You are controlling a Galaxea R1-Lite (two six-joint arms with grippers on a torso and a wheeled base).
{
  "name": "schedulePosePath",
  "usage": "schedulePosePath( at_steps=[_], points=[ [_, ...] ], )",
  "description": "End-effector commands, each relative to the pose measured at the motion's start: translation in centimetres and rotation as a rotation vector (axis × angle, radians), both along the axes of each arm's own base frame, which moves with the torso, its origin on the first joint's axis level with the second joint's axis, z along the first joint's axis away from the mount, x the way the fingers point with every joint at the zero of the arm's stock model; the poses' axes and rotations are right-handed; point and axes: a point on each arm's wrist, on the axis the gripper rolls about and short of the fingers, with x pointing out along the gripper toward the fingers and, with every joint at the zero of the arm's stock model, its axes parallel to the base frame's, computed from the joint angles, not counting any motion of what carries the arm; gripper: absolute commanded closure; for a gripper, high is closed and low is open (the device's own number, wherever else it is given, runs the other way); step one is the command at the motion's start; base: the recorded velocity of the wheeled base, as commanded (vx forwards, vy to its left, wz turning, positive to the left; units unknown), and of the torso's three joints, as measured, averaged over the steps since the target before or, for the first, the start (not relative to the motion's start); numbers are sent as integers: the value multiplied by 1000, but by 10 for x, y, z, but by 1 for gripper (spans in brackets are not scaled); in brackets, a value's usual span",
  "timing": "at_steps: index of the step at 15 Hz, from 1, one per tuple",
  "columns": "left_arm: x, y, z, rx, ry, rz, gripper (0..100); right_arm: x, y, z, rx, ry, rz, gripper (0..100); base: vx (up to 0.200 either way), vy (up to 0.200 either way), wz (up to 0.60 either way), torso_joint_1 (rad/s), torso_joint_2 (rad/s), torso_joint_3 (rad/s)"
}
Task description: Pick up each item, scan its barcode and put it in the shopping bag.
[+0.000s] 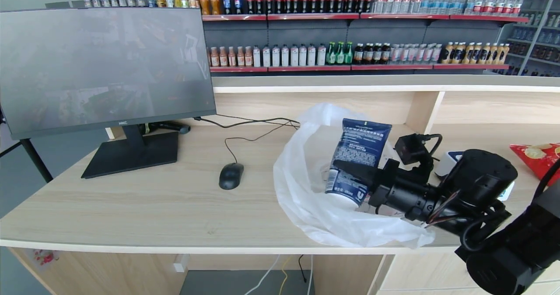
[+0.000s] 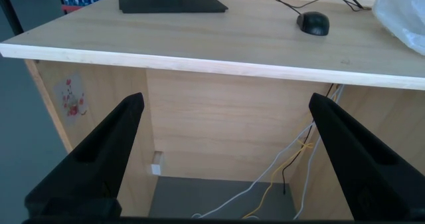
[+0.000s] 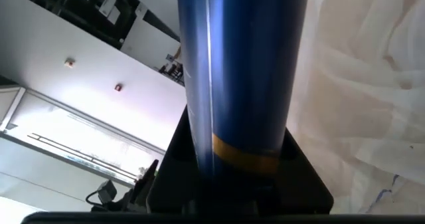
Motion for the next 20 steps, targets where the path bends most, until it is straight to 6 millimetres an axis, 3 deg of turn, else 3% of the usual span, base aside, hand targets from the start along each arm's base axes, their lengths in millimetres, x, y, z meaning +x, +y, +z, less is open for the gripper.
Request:
schedulePosePath(
  at_steps=[1, 12, 13, 20],
  points=[
    [0, 0, 0, 0, 0, 0, 0, 1, 4, -19, -28, 61, 6, 100, 0, 0, 0, 0, 0, 0],
    [0, 0, 0, 0, 0, 0, 0, 15, 1, -33, -42, 88, -15, 100, 0, 0, 0, 0, 0, 0],
    [0, 0, 0, 0, 0, 0, 0, 10, 1, -35, -51, 96, -14, 0, 0, 0, 0, 0, 0, 0],
    [0, 0, 0, 0, 0, -1, 0, 13, -2, -16, -41, 2, -20, 0, 0, 0, 0, 0, 0, 0]
  ],
)
